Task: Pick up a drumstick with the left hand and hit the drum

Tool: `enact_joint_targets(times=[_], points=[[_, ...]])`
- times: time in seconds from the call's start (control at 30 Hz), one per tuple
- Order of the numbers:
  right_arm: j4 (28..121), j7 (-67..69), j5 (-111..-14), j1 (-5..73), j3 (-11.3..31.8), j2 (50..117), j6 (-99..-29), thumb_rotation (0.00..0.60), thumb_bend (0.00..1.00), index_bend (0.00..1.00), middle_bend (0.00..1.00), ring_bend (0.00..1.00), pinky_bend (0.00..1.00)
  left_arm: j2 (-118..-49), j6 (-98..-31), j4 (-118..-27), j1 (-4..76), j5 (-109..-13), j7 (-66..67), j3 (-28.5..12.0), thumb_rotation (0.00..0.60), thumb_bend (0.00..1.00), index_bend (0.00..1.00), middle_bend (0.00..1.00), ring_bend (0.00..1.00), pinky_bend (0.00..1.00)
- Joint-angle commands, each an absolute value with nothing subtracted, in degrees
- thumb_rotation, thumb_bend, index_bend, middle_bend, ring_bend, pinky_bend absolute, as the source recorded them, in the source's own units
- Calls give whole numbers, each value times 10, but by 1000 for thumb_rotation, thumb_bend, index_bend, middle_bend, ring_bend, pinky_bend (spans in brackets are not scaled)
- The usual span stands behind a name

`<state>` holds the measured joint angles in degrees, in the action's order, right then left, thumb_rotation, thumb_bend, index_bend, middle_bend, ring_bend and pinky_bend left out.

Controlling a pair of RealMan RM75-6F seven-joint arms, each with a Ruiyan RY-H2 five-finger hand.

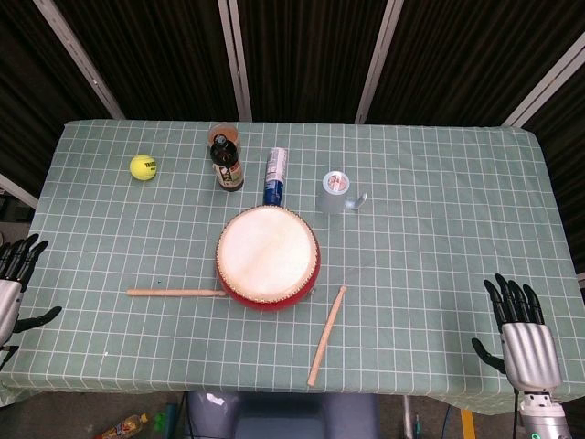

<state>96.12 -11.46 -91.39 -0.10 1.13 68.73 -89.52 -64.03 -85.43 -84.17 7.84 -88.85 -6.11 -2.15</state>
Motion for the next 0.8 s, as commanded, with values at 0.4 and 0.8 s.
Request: enact_joint_targets(times=[0.4, 0.8], points=[[962, -117, -918, -4, 11, 687, -902, 600, 252, 0, 0, 0, 36, -639, -849, -846, 79, -889, -59, -18, 600, 0, 0, 0, 0, 0], [959, -115, -914, -4, 12, 690, -900, 600, 252, 0, 0, 0, 36, -634, -810, -872, 97, -887, -39, -13, 600, 0, 0, 25, 9, 39]])
